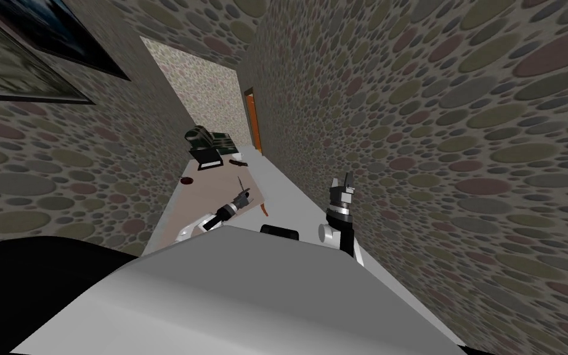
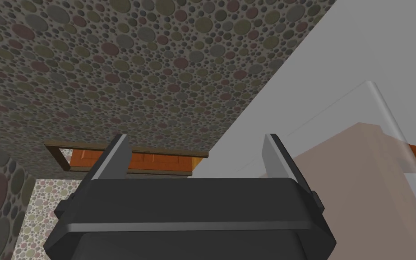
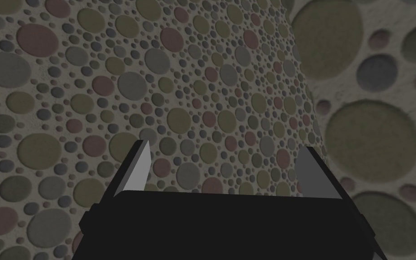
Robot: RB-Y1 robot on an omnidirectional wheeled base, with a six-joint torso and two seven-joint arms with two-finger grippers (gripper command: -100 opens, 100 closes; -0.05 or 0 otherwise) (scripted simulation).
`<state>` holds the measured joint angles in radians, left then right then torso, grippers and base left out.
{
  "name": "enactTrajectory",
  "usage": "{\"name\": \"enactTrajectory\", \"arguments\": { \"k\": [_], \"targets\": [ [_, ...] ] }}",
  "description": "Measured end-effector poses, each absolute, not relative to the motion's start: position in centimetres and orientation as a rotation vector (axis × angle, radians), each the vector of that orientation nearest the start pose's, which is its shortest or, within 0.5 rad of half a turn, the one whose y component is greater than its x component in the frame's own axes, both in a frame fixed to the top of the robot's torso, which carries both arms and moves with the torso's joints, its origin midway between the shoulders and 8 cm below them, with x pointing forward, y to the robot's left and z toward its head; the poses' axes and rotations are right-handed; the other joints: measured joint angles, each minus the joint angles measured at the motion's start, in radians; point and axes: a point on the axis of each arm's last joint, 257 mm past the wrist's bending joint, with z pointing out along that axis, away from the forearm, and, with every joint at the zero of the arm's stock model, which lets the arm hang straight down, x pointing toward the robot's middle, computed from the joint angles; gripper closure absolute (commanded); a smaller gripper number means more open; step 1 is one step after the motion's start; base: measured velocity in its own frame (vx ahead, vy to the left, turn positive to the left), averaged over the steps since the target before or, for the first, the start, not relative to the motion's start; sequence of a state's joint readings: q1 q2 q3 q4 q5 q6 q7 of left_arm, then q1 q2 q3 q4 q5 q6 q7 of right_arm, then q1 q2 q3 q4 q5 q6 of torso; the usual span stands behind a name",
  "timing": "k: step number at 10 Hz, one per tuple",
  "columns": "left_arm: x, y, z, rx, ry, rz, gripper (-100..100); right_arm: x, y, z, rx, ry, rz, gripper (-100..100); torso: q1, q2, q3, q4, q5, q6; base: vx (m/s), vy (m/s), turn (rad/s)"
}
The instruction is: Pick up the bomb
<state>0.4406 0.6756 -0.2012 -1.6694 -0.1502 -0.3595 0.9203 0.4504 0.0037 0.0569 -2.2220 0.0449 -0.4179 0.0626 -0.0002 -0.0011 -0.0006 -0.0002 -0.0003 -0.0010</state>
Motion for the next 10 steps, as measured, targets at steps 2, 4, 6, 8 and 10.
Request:
{"name": "enactTrajectory", "arguments": {
  "k": [2,4,6,8,10],
  "targets": [
    [37.0,31.4,-32.1,-1.437,1.511,-1.465,-100,37.5,-25.3,-0.2,0.686,0.723,1.269,0,0.000,0.000,0.000,0.000,0.000,0.001,0.025,-0.004,-0.148],
    [36.1,32.7,-34.3,-1.512,1.535,-1.421,-100,37.5,-25.3,-0.2,0.686,0.723,1.269,0,0.000,0.000,0.000,0.000,0.000,0.001,0.032,-0.001,-0.136],
    [35.1,34.6,-36.2,-1.584,1.554,-1.371,-100,37.5,-25.3,-0.2,0.686,0.723,1.269,0,0.001,0.000,0.000,0.000,0.000,0.000,0.036,0.005,-0.125],
    [34.2,36.4,-37.9,-1.656,1.564,-1.320,-100,37.5,-25.3,-0.2,0.686,0.723,1.269,0,0.001,-0.001,0.000,0.000,0.000,0.000,0.034,0.011,-0.139],
    [33.2,38.1,-39.5,-1.727,1.567,-1.268,-100,37.5,-25.3,-0.2,0.686,0.723,1.269,0,0.001,0.000,0.000,0.000,0.000,0.000,0.032,0.010,-0.132]
  ]
}}
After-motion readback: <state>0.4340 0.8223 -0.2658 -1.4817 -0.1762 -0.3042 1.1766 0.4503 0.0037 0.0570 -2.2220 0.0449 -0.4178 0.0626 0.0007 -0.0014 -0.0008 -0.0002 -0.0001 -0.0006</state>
